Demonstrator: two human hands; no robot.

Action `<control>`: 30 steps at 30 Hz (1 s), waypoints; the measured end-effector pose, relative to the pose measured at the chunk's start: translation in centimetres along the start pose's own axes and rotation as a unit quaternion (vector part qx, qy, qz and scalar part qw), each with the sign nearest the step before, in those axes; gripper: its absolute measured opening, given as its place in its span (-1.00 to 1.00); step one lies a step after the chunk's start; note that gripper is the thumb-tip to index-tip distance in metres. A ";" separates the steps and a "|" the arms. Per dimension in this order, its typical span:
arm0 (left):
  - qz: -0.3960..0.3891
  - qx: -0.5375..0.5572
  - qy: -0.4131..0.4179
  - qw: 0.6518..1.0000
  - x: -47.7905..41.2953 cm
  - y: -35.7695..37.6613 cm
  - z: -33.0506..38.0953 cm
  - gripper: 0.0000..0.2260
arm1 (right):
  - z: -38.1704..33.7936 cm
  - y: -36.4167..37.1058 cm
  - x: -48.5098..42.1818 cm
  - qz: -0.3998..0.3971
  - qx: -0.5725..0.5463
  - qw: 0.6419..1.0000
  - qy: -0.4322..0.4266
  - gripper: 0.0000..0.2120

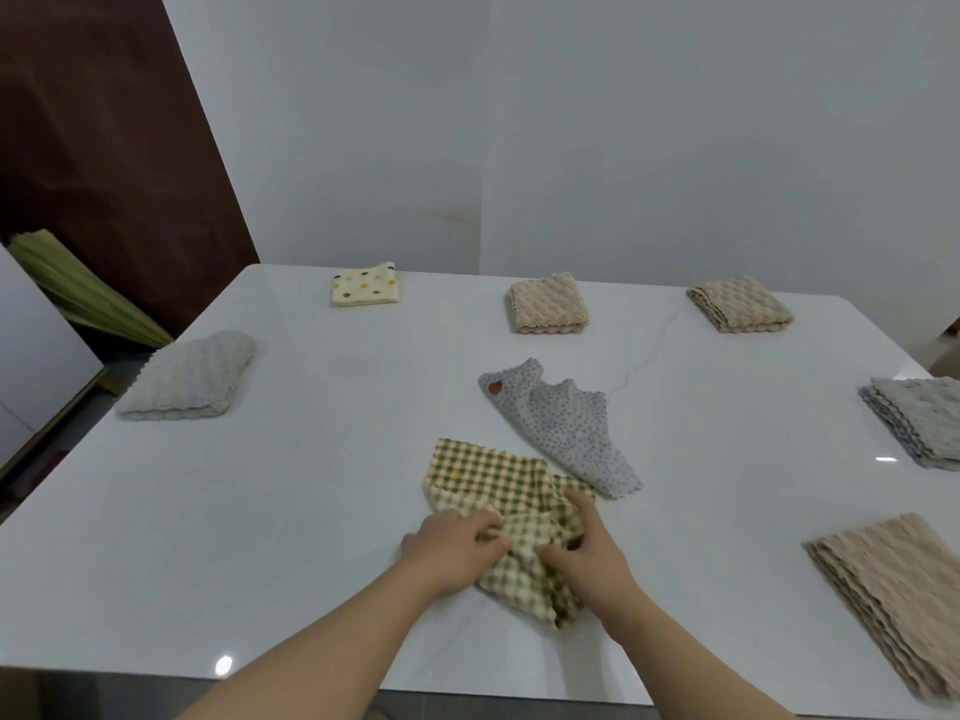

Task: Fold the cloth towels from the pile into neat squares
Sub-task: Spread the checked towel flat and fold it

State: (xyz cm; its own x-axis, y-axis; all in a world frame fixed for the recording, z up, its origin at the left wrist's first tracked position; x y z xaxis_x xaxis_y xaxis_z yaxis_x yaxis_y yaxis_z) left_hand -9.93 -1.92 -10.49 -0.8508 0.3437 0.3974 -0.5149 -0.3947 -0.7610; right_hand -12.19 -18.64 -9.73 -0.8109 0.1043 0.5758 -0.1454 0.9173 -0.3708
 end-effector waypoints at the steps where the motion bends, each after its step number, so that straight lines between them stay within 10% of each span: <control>1: 0.007 -0.026 -0.005 1.000 0.1 0.0 0.2 -0.66 | 0.0 0.1 0.1 -0.003 0.052 0.999 -0.003 -0.54; 11: 0.116 0.004 -0.095 0.989 1.3 -2.2 -3.2 -0.73 | 0.3 -0.2 -0.7 0.112 0.053 0.992 0.018 -0.89; 20: 0.056 -0.130 0.041 0.989 0.1 -2.6 -3.7 -0.56 | -2.5 2.6 -2.6 0.052 0.186 0.981 -0.024 -0.58; 30: 0.073 -0.156 -0.033 0.985 -1.6 -6.7 -8.6 -0.53 | -6.9 5.4 -5.7 0.028 0.233 0.971 -0.048 -0.45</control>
State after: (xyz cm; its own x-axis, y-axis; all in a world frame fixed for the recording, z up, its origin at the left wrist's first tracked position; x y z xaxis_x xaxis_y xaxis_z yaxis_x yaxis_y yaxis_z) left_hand -4.26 7.49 -10.46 -0.9234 0.2434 0.2967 -0.3384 -0.1515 -0.9287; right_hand -4.47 -11.65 -9.96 -0.8708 0.0918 0.4829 -0.3226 0.6346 -0.7023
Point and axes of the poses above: each hand's wrist, its own x-axis away from the middle knuckle, its own y-axis out of the palm, z = x × y, the point moved 2 cm from there along -x, towards the middle knuckle, and after that the axes turned 11 degrees about y, right-handed, at the moved point
